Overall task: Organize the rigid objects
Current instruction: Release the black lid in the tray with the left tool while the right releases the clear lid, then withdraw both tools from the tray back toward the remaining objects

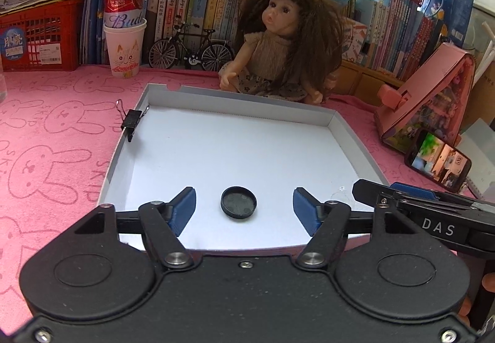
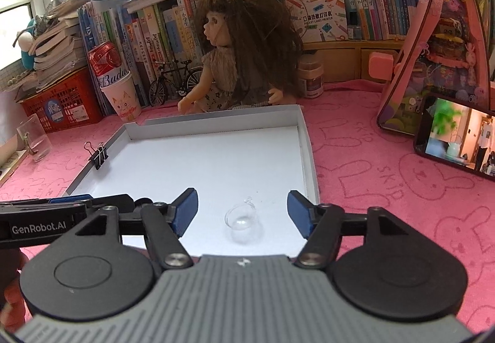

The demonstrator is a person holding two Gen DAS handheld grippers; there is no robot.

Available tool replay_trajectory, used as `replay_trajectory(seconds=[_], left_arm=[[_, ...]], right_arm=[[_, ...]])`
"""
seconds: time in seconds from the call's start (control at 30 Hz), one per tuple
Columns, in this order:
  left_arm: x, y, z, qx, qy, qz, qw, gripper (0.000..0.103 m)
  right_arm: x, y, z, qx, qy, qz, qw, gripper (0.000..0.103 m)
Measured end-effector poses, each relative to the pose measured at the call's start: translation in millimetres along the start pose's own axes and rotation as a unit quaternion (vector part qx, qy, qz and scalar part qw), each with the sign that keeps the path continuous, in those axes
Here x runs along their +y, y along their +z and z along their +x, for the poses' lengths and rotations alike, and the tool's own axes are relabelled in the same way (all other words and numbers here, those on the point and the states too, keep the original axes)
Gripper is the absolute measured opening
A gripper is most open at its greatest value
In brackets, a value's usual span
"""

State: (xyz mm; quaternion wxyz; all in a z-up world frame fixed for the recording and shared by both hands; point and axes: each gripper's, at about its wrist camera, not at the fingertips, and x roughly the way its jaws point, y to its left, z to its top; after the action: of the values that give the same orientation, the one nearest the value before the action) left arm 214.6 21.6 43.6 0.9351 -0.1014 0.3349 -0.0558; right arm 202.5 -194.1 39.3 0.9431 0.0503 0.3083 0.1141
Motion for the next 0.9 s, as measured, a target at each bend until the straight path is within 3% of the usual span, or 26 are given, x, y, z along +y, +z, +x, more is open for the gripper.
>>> replay_trajectory(seconds=[0.17, 0.9], left_arm=[[0.2, -7.5, -22.8, -0.013, -0.008, 0.003, 0.9999, 0.077], [-11.3, -68.9, -98.2, -0.051, -0.03, 0.04, 0.9975, 0.08]], right_arm=[[0.9, -6.9, -21.8, -0.017, 0.007, -0.015, 1.0, 0.086], [12.5, -51.6, -93.3, -0.07, 0.027, -0.038, 0.996, 0.098]])
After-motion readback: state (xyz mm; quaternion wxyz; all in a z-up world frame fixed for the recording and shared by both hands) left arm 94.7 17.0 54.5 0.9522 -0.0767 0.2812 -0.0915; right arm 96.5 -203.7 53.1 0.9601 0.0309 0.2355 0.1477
